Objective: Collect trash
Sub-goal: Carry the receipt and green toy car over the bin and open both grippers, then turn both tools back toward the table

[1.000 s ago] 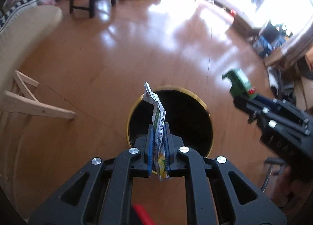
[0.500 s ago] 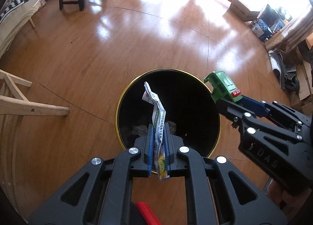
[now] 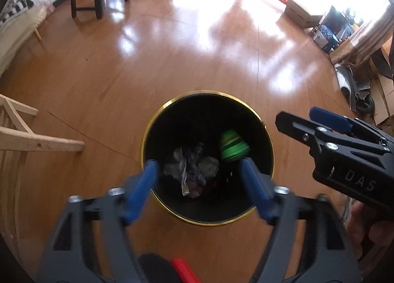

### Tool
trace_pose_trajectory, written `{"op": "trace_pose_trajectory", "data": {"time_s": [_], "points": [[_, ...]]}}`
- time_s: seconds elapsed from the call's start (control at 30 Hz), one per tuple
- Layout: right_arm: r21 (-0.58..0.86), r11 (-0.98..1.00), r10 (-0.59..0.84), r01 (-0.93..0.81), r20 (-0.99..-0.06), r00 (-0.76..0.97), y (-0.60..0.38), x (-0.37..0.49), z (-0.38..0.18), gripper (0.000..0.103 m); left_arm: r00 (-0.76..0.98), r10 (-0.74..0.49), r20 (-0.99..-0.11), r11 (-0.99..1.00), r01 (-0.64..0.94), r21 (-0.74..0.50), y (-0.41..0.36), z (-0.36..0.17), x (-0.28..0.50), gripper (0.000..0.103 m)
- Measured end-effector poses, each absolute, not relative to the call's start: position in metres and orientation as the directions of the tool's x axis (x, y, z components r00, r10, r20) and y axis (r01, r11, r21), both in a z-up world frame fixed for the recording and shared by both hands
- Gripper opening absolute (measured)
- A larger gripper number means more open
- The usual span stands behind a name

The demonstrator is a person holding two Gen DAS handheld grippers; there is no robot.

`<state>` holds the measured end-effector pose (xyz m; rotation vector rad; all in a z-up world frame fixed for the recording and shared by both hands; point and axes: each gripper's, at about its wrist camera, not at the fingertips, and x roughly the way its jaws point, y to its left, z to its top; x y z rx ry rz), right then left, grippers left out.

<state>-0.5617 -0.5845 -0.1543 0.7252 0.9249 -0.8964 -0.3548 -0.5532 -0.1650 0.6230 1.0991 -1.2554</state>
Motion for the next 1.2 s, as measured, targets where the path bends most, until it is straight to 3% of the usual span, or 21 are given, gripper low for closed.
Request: {"op": "trace_pose_trajectory", "data": {"time_s": [0.2, 0.4, 0.6, 0.73, 0.93, 1.2], "points": [[0.145, 0.449, -0.343, 0.882, -0.883, 0.320, -0.581, -0.560, -0.136, 0.074, -0.061, -0.445, -0.893, 0.315, 0.923, -0.220, -0.545, -0.151, -0.339, 0.073], [0.134, 0.515, -0.380, 0.846, -0.849, 0.366, -0.569, -0.521, -0.091, 0.078, -0.013, -0.535, -0.845, 0.413, 0.868, -0.275, -0.509, -0.097, -0.290, 0.076], [0.148, 0.660, -0.363, 0.736, -0.795, 0.486, -0.527, -0.416, -0.039, 0.082, 0.160, -0.602, -0.782, 0.556, 0.787, -0.267, -0.416, -0.012, -0.179, 0.085], [0.150, 0.780, -0.294, 0.607, -0.769, 0.568, -0.470, -0.323, -0.015, 0.082, 0.357, -0.570, -0.740, 0.674, 0.719, -0.172, -0.311, 0.026, -0.104, 0.089], [0.145, 0.918, -0.146, 0.369, -0.742, 0.654, -0.355, -0.179, 0.002, 0.082, 0.535, -0.402, -0.743, 0.832, 0.552, -0.052, -0.167, 0.018, -0.022, 0.091], [0.168, 0.974, 0.024, 0.149, -0.739, 0.673, -0.230, -0.032, -0.009, 0.082, 0.539, -0.311, -0.783, 0.920, 0.379, -0.104, -0.060, -0.025, 0.034, 0.091]]}}
